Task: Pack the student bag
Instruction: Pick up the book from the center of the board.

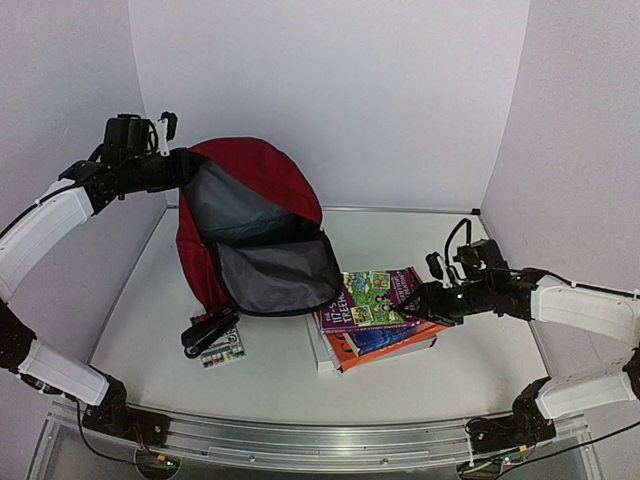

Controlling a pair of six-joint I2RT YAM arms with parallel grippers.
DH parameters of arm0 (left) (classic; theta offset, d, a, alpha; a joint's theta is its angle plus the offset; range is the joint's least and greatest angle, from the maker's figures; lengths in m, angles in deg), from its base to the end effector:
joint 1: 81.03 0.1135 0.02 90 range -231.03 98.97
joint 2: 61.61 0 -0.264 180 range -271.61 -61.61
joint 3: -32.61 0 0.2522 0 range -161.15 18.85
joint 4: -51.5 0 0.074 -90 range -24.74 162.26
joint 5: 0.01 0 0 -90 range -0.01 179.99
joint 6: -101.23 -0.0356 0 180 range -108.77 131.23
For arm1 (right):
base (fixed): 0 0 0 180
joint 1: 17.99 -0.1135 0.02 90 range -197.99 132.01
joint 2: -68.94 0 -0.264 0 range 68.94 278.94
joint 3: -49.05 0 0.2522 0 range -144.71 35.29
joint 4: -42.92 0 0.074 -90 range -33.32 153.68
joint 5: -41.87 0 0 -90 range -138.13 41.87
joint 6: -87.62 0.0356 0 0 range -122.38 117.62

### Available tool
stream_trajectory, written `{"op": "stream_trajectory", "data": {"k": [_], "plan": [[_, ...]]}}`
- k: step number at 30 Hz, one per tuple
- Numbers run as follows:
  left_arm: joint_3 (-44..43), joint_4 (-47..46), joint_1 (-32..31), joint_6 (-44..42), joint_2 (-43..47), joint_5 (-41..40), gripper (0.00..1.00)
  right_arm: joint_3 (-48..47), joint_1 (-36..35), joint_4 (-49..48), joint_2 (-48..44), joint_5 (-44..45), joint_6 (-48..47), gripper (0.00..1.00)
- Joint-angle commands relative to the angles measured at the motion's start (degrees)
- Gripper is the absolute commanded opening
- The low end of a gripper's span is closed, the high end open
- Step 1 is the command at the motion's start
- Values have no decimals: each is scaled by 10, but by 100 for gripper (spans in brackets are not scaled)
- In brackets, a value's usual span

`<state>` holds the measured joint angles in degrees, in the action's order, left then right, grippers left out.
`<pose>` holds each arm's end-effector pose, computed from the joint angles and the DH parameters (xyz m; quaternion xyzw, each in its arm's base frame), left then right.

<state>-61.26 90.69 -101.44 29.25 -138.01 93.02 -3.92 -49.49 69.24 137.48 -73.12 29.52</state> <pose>0.2808 -0.1065 0.4053 0.0321 0.8269 -0.2053 0.5226 0.2014 0.1411 0.2205 -0.0851 0.8918 0.3772 0.2348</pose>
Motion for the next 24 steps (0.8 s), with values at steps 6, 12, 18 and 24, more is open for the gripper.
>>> {"op": "stream_trajectory", "data": {"k": [6, 12, 18, 24], "plan": [[4, -19, 5, -1, 19, 9, 0, 23, -56, -45, 7, -36, 52, 56], [3, -20, 7, -1, 17, 9, 0, 14, -106, -68, 16, -29, 87, 55], [5, -21, 10, -3, 13, 10, 0, -1, -125, -29, -38, 61, 70, 58], [1, -19, 22, 2, 15, 3, 0, -70, -191, 51, -58, 257, -30, 73]]}}
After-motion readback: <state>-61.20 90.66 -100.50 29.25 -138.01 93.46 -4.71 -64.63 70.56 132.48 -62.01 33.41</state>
